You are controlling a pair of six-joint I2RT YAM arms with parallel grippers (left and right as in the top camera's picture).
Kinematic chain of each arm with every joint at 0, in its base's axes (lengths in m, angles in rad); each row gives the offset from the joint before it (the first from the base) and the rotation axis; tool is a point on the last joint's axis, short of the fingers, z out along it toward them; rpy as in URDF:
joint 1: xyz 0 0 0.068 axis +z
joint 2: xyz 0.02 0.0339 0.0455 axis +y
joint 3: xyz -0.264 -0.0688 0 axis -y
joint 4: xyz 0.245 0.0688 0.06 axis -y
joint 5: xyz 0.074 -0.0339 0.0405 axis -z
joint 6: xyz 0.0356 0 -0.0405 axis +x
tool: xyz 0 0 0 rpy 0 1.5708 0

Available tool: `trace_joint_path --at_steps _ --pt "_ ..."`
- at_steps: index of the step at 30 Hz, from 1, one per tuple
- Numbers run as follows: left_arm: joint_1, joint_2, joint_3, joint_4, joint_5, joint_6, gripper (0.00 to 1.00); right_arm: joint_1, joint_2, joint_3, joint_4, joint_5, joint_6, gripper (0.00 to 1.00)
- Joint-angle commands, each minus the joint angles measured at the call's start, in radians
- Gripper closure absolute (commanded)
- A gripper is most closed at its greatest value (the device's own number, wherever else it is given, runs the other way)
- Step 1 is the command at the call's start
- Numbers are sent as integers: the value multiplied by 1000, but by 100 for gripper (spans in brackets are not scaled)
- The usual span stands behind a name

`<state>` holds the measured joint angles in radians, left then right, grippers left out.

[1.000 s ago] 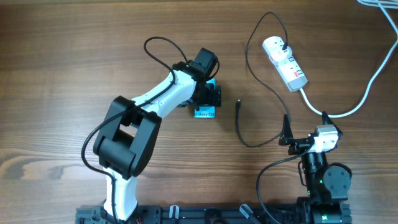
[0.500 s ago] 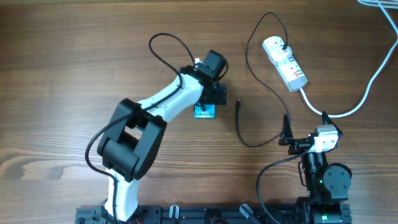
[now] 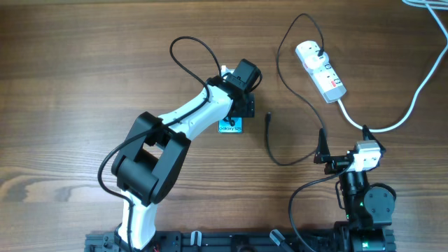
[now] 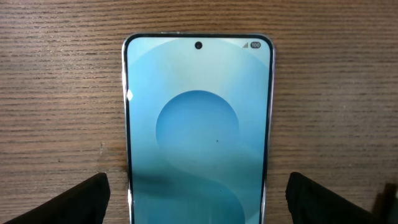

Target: Plug charger to phone and switch on socket

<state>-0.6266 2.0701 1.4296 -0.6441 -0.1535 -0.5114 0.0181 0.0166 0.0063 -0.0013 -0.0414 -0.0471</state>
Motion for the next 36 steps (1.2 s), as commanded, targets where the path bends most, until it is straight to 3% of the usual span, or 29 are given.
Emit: trace_joint_path --at_steps 1,2,9,12,14,17,30,36 --pt "5 -5 -9 -2 -3 -6 4 0 0 -1 2 -4 -5 0" --pt "5 -2 -9 -2 7 -6 0 0 0 -1 2 -4 -5 0" --pt "5 38 -9 -42 7 -6 2 0 0 -1 2 -4 -5 0" --pt "5 53 -9 -63 17 -6 7 0 0 -1 2 -4 -5 0" --pt "5 53 -9 -73 38 -5 23 0 0 -1 2 -4 -5 0" --pt "5 53 -9 -77 79 -6 31 0 0 -1 2 -4 -5 0" --pt "5 53 -9 -265 128 -6 29 0 0 -1 2 -3 -5 0" --pt "5 53 -8 -277 145 -5 6 0 0 -1 2 -4 -5 0"
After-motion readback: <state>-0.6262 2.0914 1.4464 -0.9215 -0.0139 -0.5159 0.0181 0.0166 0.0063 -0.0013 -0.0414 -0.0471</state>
